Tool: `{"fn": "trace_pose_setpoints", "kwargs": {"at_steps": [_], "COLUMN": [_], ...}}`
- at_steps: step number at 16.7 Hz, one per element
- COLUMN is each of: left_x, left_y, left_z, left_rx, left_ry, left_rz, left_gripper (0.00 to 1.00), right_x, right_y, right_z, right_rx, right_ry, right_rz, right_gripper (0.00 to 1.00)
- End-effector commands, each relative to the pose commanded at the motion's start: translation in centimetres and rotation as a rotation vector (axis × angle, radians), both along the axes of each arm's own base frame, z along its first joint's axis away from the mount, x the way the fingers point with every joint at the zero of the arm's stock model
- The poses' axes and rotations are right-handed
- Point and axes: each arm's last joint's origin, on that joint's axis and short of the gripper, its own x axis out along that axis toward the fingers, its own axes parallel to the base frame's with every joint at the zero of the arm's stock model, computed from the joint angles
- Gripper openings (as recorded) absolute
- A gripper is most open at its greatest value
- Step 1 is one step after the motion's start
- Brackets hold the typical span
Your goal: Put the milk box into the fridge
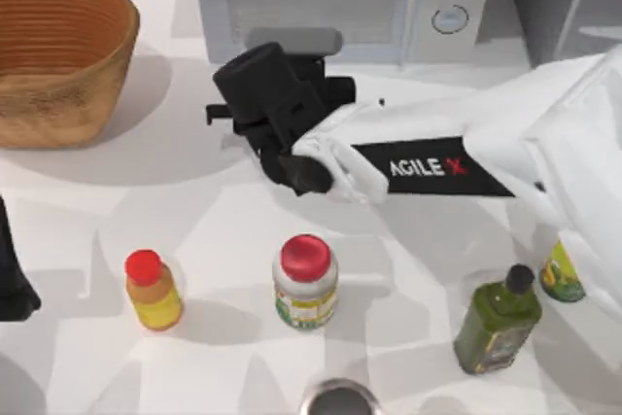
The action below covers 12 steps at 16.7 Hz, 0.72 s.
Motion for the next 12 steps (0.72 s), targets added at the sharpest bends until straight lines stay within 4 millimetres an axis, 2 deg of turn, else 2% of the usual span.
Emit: {"fn": "trace_pose_setpoints", "kwargs": {"at_steps": [5, 8, 9, 12], "left_x": [0.0, 0.0, 0.0, 0.0], "left_y": [0.0, 0.0, 0.0, 0.0], "left_z": [0.0, 0.0, 0.0, 0.0], "left_rx": [0.000, 0.000, 0.000, 0.000], "left_ry": [0.000, 0.000, 0.000, 0.000], "left_rz": [0.000, 0.000, 0.000, 0.000], "left_gripper": [1.00, 1.00, 1.00, 1.00], "right_x": [-0.1, -0.3, -0.3, -0.3], "right_y": [-0.3, -0.6, -0.7, -0.7], "right_z": [5.5, 9.8, 10.6, 10.8], "right_rx": [-0.041, -0.024, -0.016, -0.014], "right_ry": [0.041, 0.022, 0.014, 0.012], "right_rz": [-0.007, -0.011, -0.011, -0.011], "right_gripper": [0.00, 0.00, 0.00, 0.00]}}
